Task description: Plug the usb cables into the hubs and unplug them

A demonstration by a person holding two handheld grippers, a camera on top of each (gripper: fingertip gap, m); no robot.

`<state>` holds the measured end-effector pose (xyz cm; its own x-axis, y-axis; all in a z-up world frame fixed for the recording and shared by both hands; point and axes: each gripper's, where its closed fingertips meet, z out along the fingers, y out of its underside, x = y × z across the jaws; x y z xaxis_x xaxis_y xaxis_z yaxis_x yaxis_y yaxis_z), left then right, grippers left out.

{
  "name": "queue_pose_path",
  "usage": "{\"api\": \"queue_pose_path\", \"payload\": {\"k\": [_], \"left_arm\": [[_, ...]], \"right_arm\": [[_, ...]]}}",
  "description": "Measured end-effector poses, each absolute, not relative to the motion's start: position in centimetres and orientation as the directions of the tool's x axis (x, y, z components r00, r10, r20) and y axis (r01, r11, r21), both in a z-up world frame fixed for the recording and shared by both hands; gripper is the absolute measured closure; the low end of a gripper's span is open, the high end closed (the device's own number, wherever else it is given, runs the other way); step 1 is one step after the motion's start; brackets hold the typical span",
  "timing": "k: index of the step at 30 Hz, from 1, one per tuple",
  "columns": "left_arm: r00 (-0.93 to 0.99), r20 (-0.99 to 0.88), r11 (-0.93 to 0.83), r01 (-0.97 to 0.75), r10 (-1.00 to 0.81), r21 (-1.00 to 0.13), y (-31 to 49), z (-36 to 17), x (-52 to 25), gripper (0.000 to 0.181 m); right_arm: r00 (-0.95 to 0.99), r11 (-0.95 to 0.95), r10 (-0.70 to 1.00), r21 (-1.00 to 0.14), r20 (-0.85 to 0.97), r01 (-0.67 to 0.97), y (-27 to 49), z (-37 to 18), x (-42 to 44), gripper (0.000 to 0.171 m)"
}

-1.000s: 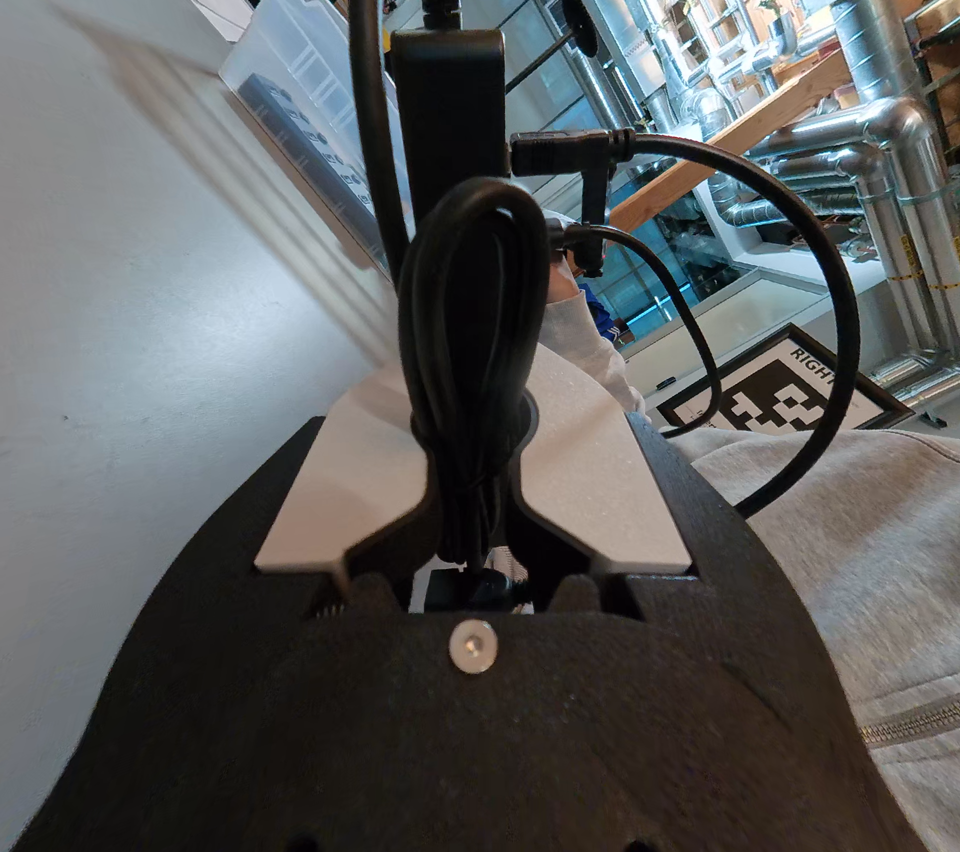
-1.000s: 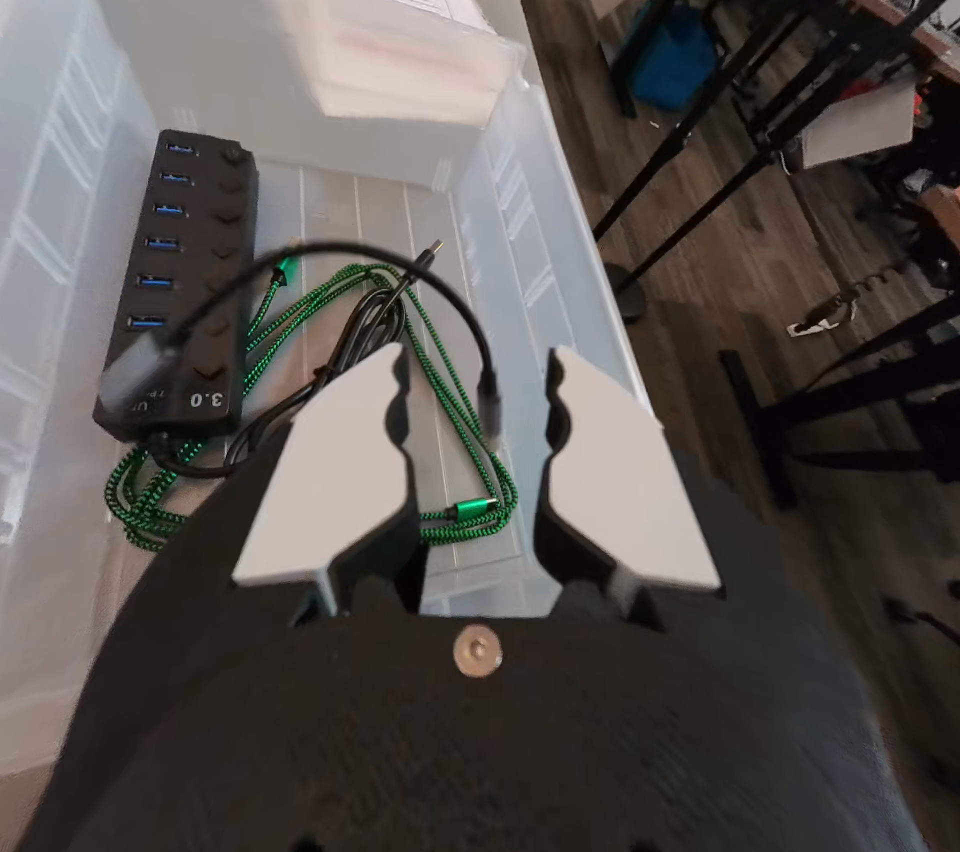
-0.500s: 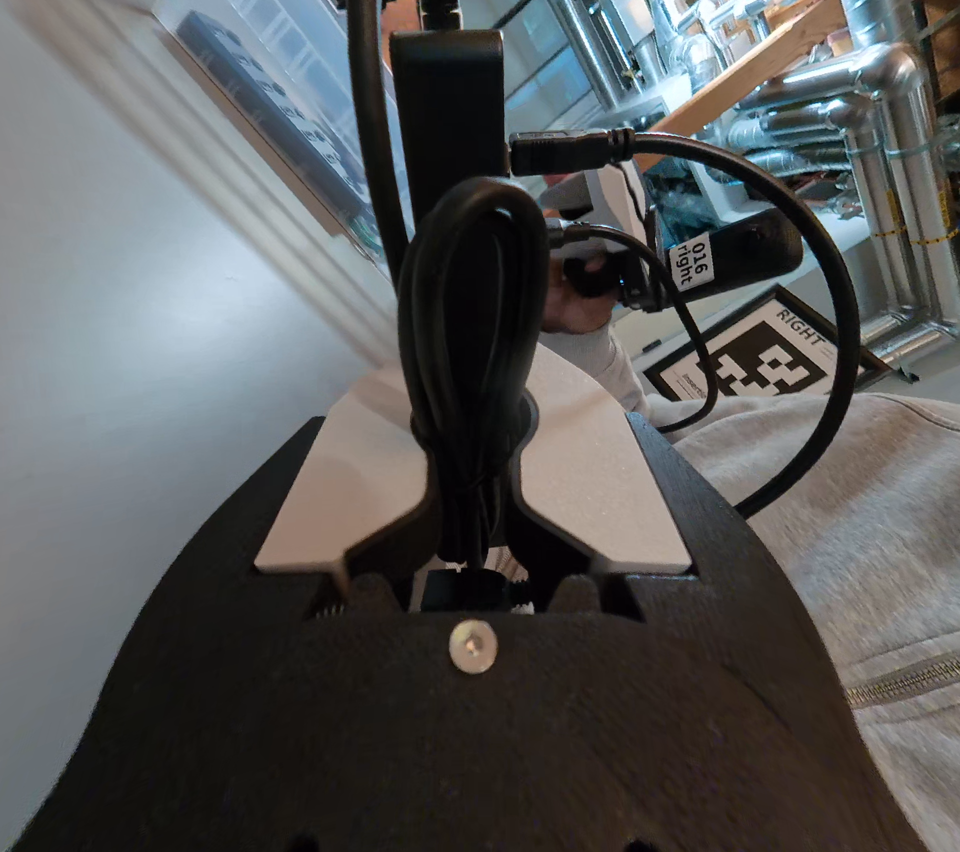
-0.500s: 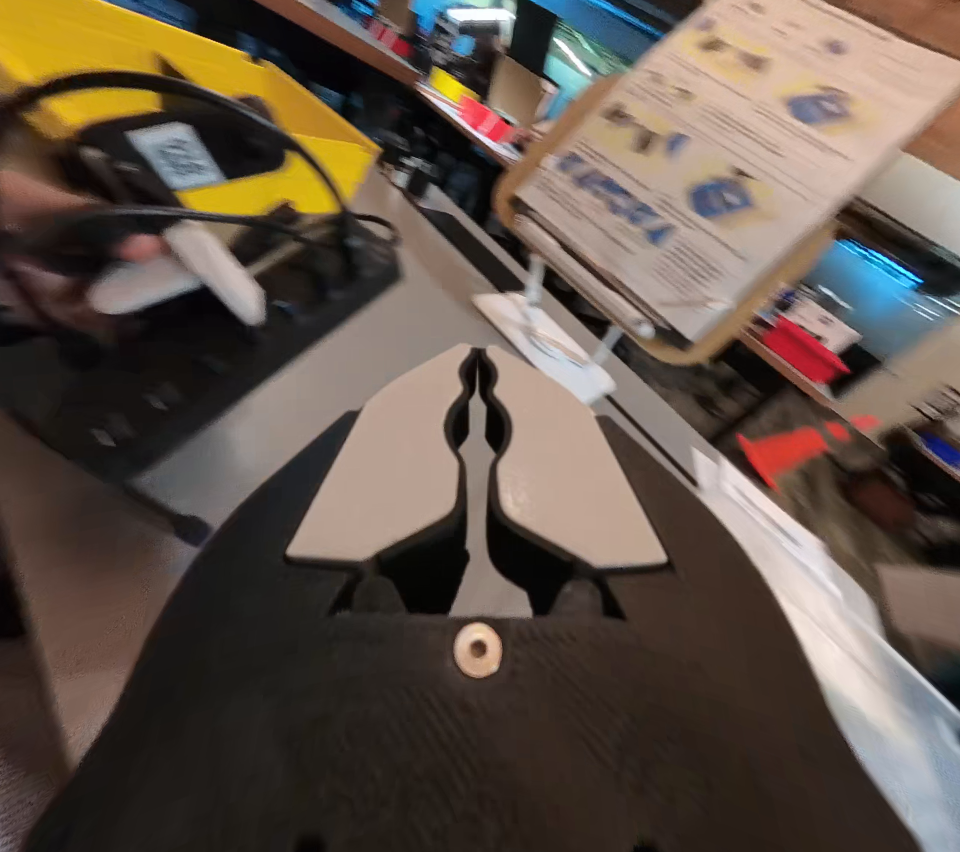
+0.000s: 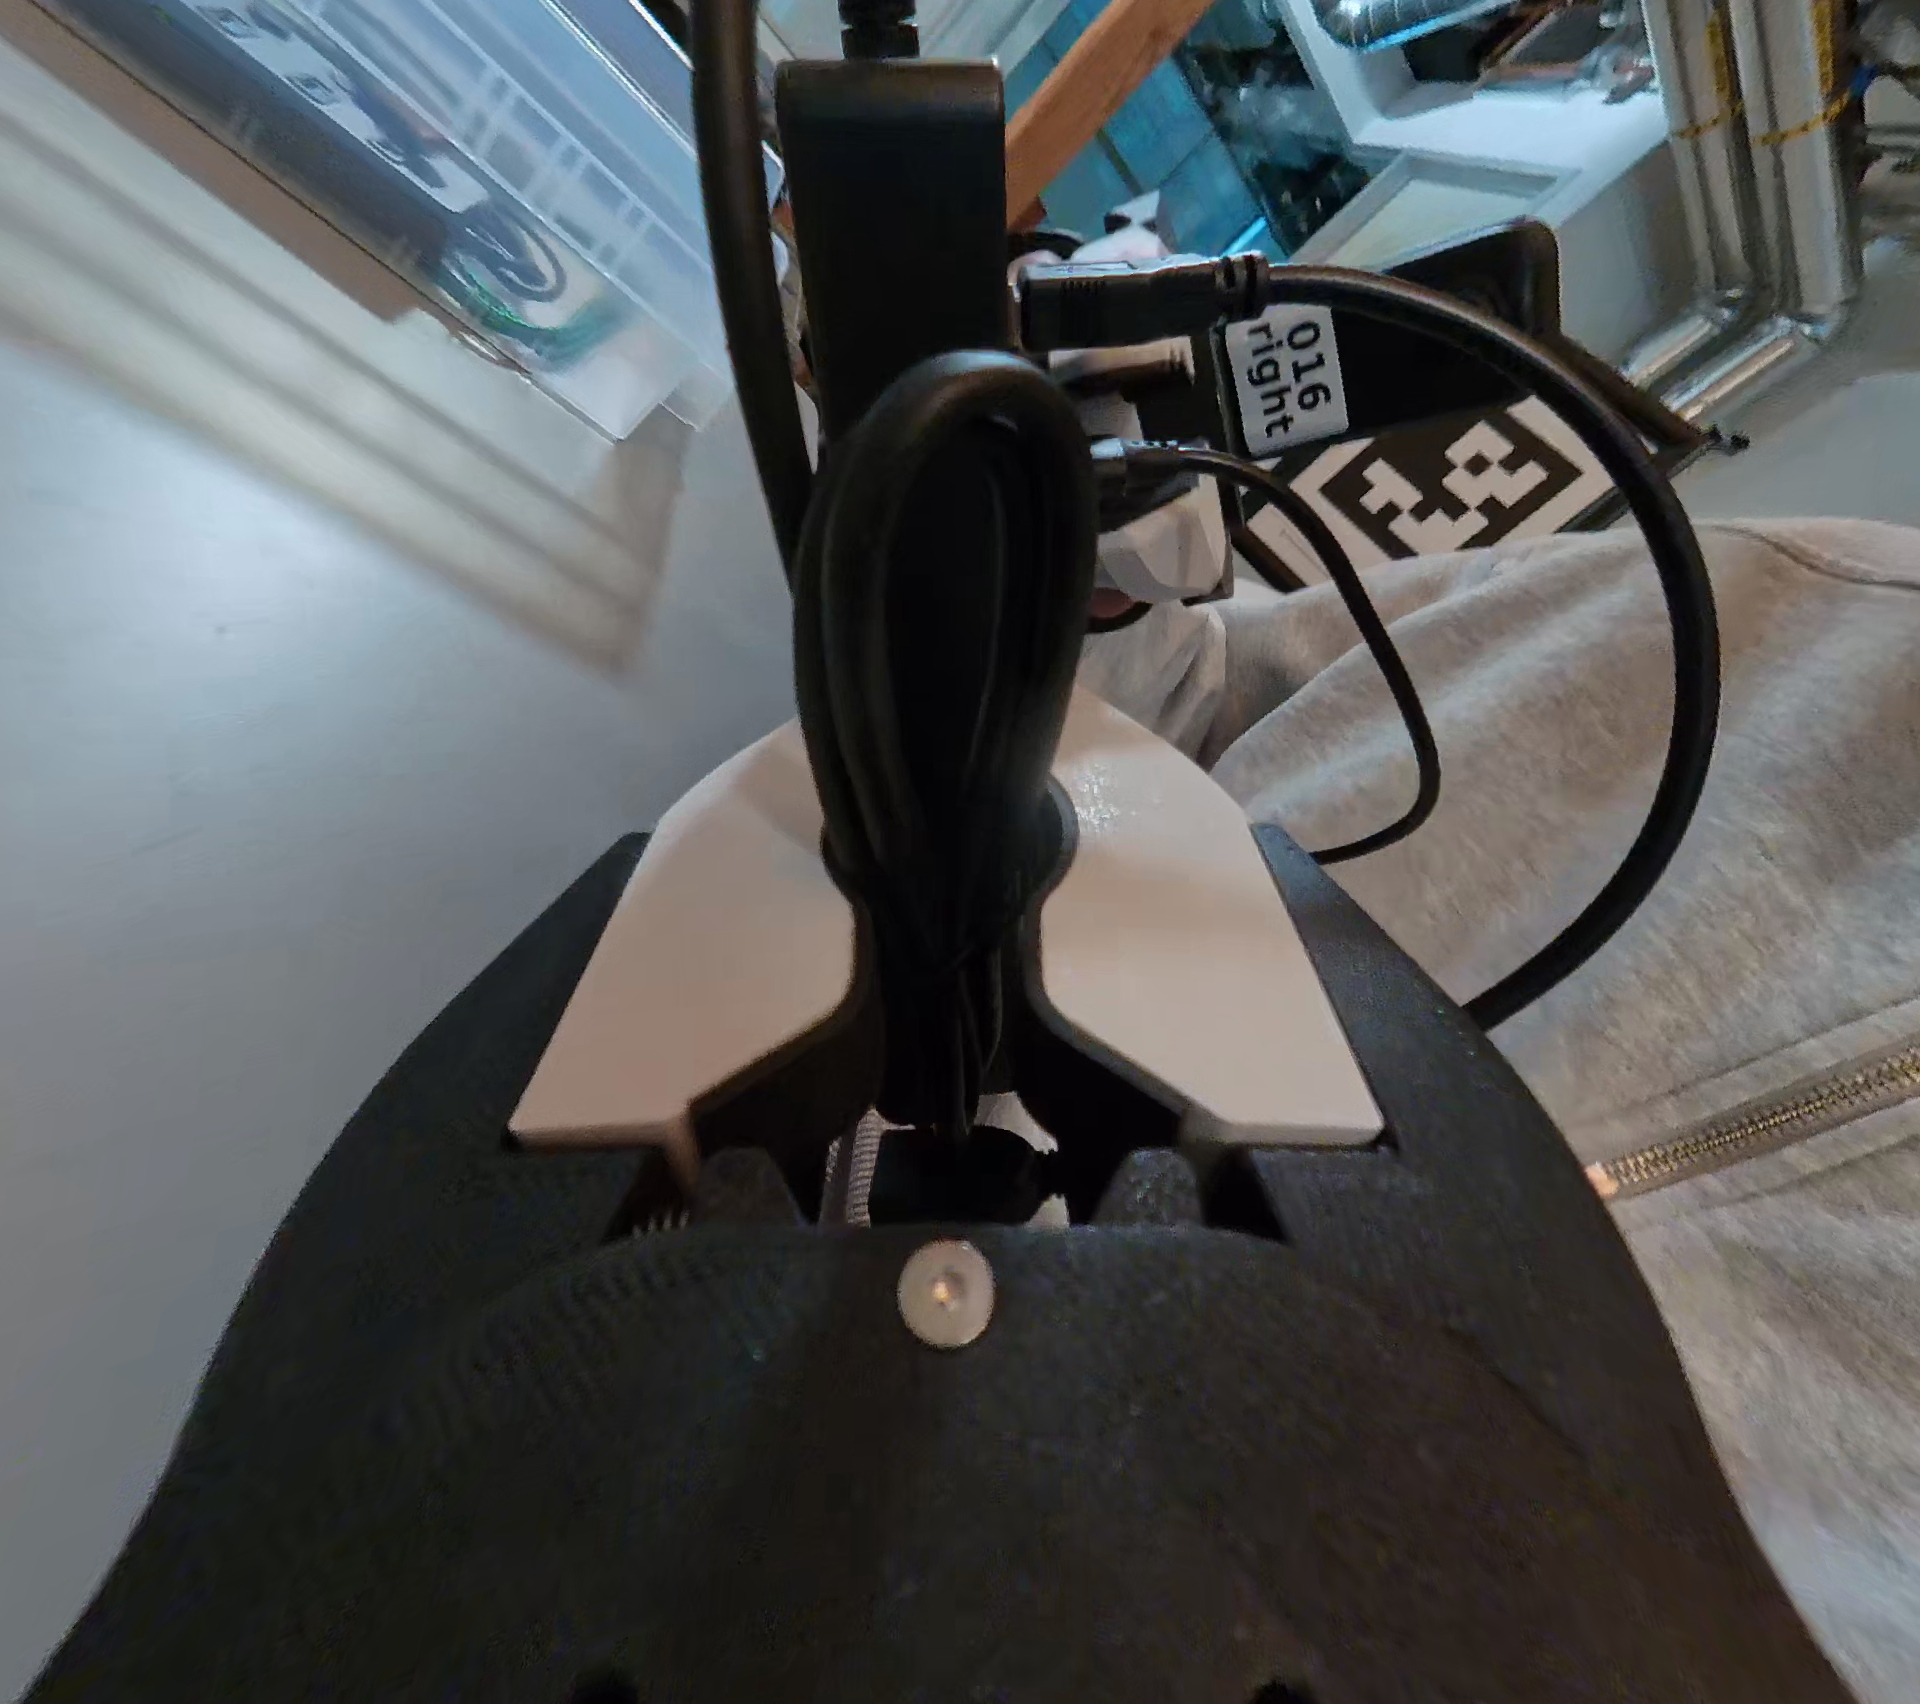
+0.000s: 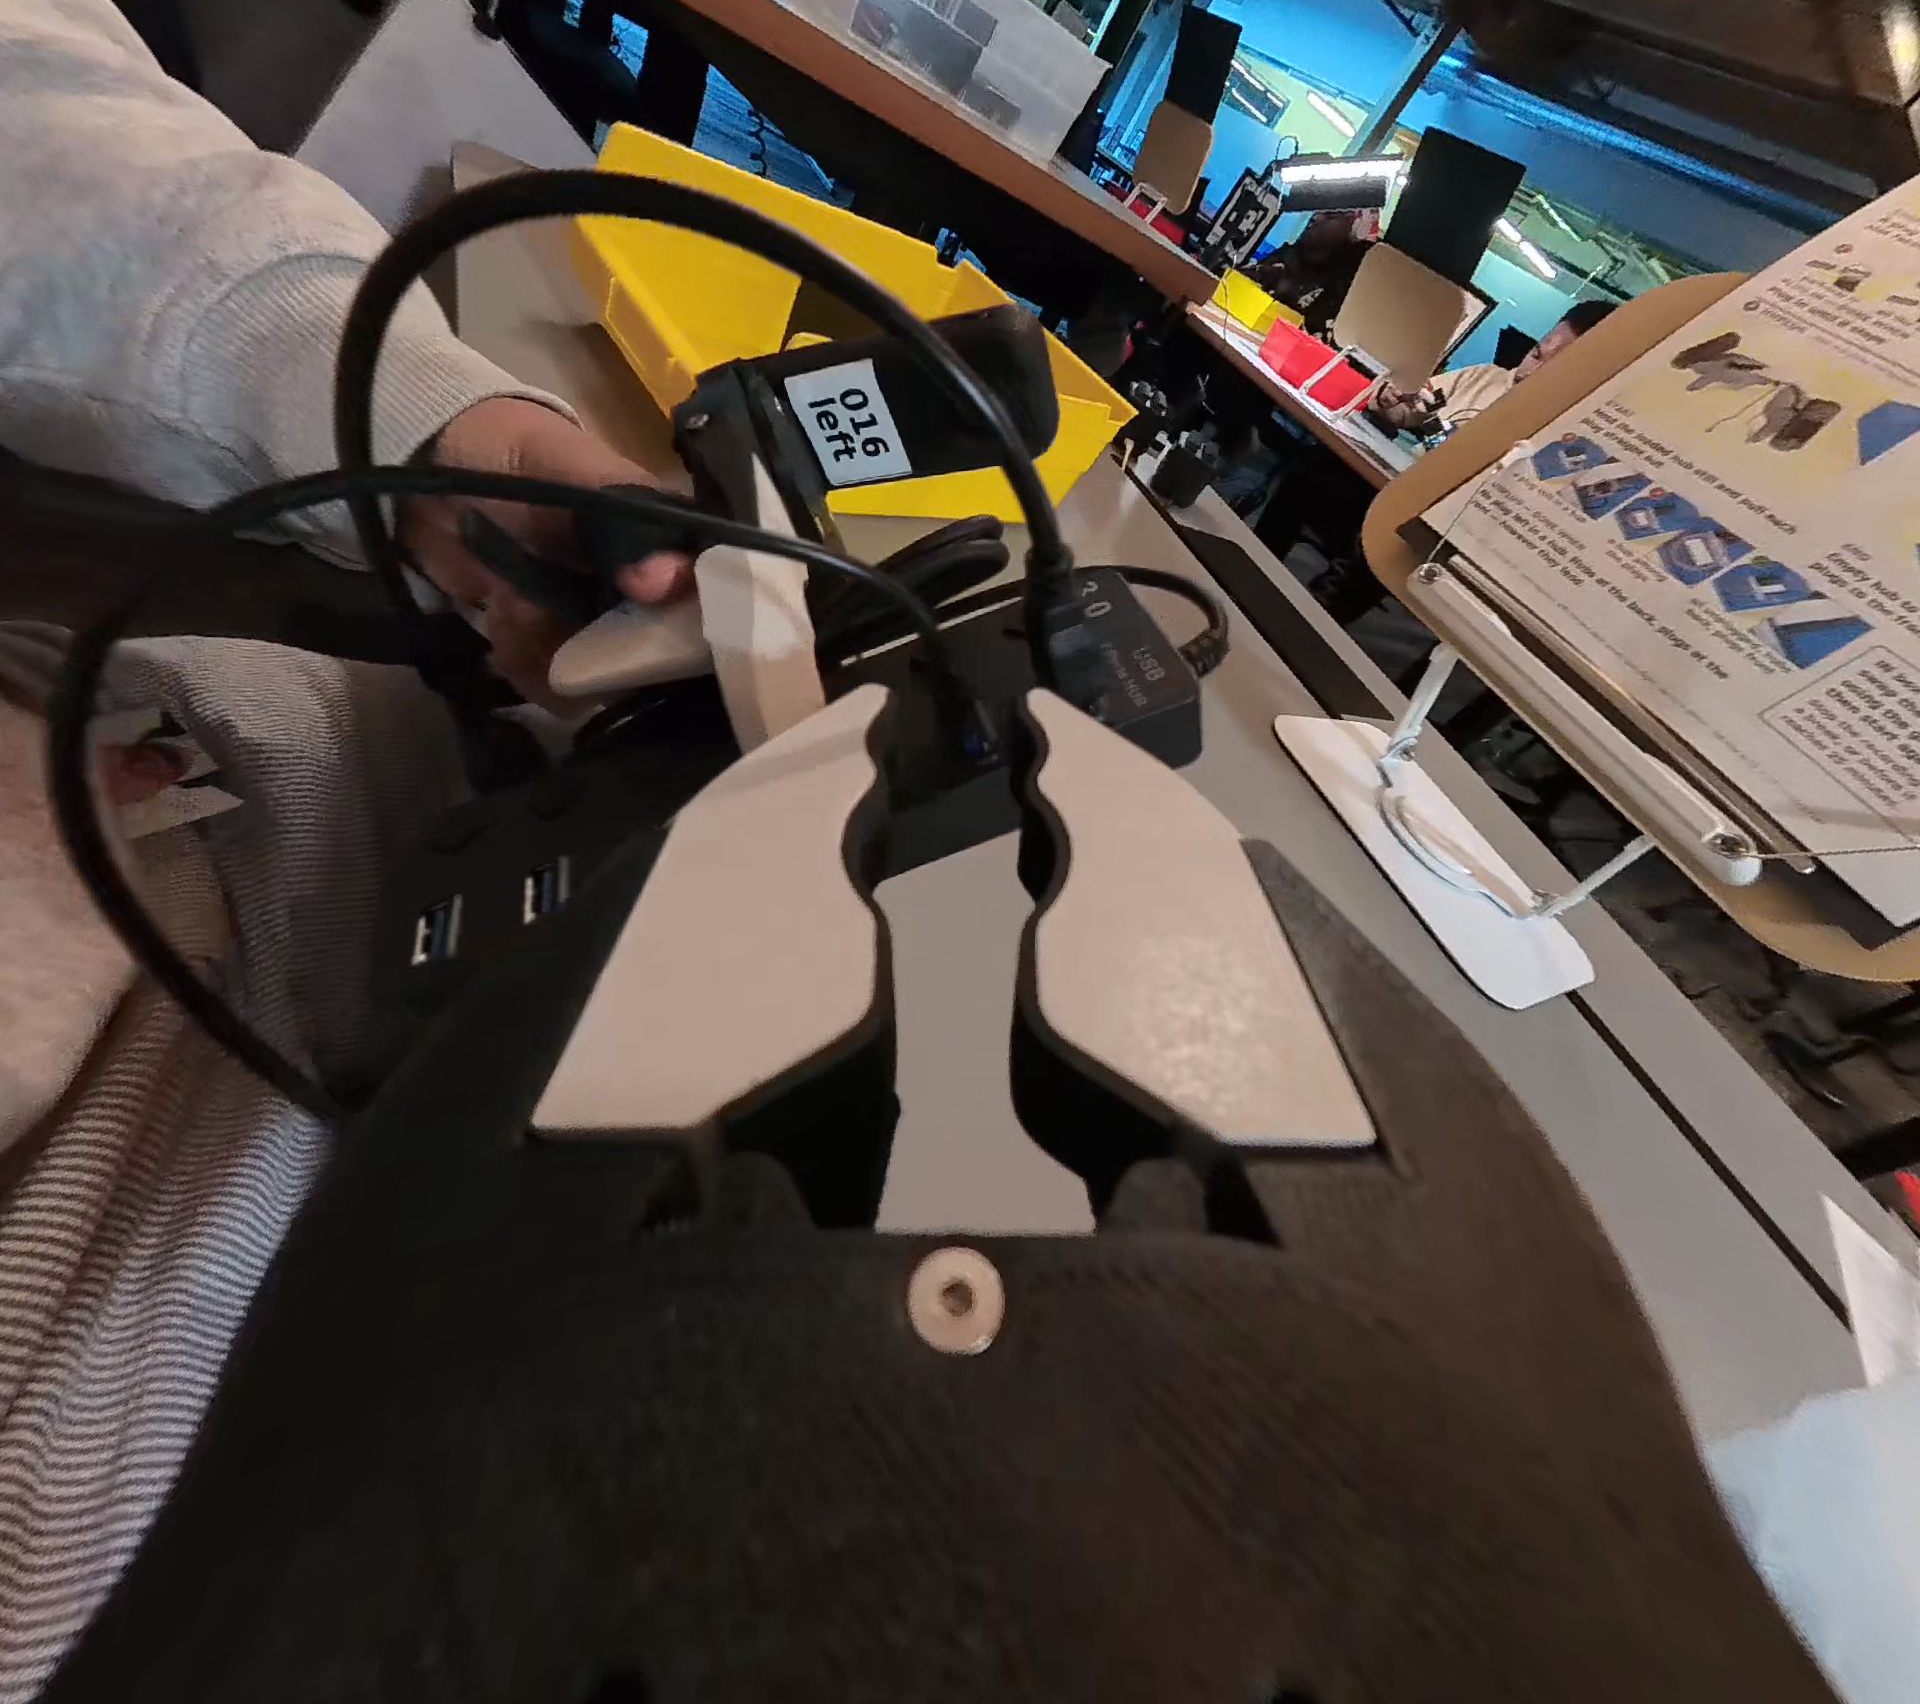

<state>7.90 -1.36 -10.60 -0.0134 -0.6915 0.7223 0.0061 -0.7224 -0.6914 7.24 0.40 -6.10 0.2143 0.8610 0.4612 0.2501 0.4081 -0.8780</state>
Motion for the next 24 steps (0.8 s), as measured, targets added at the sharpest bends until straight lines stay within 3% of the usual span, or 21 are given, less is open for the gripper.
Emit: {"api": "queue_pose_path", "payload": {"k": [1, 8, 14, 24], "left_arm": [[-0.016, 0.715, -0.715, -0.011, -0.699, -0.699, -1.6, -10.7, 8.1, 0.156], [0.013, 0.696, -0.696, -0.038, -0.717, -0.717, -1.8, -11.2, 8.4, 0.156], [0.0, 0.783, -0.78, 0.084, -0.622, -0.62, -0.9, -10.3, 8.7, 0.157], [0.017, 0.82, -0.805, 0.176, -0.572, -0.566, -0.4, -9.2, 8.6, 0.155]], "right_arm": [[0.209, 0.411, 0.86, -0.875, 0.465, 0.255, 0.3, -6.3, 7.2, 0.151], [0.205, 0.467, 0.813, -0.821, 0.545, 0.33, 0.3, -7.3, 6.7, 0.161], [0.268, 0.439, 0.81, -0.843, 0.521, 0.311, 0.7, -6.2, 6.8, 0.161], [0.335, 0.43, 0.794, -0.858, 0.507, 0.281, 0.7, -4.9, 6.9, 0.161]]}}
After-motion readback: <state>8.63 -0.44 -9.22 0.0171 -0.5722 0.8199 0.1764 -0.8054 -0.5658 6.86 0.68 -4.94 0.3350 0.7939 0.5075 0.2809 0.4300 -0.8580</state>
